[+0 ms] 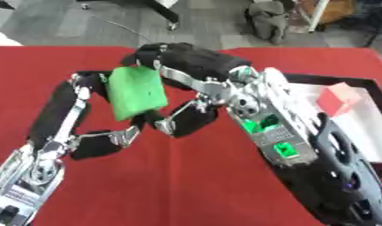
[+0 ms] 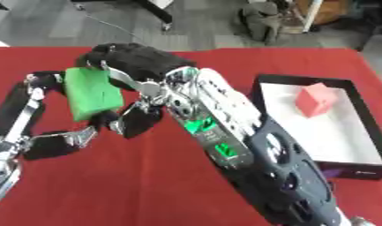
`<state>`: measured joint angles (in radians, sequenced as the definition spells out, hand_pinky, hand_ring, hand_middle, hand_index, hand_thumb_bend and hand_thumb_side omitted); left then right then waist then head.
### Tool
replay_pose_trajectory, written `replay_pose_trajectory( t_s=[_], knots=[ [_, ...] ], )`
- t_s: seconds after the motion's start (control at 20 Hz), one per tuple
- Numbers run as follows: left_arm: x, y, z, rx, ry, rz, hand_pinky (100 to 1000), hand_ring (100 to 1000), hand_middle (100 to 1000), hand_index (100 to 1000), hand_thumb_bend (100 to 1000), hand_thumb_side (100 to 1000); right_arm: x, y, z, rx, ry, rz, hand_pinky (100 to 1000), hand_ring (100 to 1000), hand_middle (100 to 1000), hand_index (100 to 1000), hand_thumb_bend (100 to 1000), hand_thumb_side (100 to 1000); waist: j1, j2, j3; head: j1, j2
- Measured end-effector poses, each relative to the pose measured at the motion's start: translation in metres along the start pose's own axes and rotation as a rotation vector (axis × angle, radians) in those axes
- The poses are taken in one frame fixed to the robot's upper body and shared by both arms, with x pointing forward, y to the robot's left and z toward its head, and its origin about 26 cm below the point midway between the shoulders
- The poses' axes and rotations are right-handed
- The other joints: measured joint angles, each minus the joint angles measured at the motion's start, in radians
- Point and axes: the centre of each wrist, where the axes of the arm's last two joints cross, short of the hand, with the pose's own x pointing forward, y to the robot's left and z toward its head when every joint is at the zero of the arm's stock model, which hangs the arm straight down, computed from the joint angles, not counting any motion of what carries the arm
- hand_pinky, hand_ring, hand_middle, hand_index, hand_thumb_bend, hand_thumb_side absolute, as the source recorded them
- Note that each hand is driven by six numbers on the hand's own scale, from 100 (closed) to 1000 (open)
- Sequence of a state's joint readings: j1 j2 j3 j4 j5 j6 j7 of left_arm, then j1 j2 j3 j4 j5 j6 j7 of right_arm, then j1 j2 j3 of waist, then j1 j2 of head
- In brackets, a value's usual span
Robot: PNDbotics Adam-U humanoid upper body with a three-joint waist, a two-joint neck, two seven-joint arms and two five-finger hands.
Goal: Pick up the objects with one hand, pass them to the other hand, and then place them into the box on the other side of the table.
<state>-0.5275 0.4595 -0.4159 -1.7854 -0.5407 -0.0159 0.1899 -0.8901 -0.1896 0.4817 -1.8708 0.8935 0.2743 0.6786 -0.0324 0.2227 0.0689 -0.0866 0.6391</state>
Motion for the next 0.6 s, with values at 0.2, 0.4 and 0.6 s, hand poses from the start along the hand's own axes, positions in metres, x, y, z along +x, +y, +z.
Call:
replay_pose_trajectory(
  t_s=[0.2, 0.4, 0.6],
  knots=[
    [-0.0002, -0.0001, 0.0002, 0.009, -0.016, 0.012, 562, 449, 450, 568, 100, 427, 0.0006, -0.0003, -0.0010, -0.016, 0.016, -0.017, 902, 1000, 773, 856, 125, 100, 0.000, 0.000, 0.000, 0.000, 0.000],
    [-0.0004, -0.0002, 0.0003, 0.010, -0.020, 0.017, 566, 453, 454, 572, 100, 412, 0.0017, 0.0006, -0.0015, -0.028, 0.023, -0.039, 898, 1000, 659, 767, 100, 100, 0.000, 0.000, 0.000, 0.000, 0.000],
    [-0.0005, -0.0001, 0.0003, 0.008, -0.009, 0.020, 641, 545, 560, 699, 100, 211, 0.0008, 0.0027, -0.0024, -0.049, 0.037, -0.080, 878, 924, 495, 605, 100, 100, 0.000, 0.000, 0.000, 0.000, -0.001]
  ],
)
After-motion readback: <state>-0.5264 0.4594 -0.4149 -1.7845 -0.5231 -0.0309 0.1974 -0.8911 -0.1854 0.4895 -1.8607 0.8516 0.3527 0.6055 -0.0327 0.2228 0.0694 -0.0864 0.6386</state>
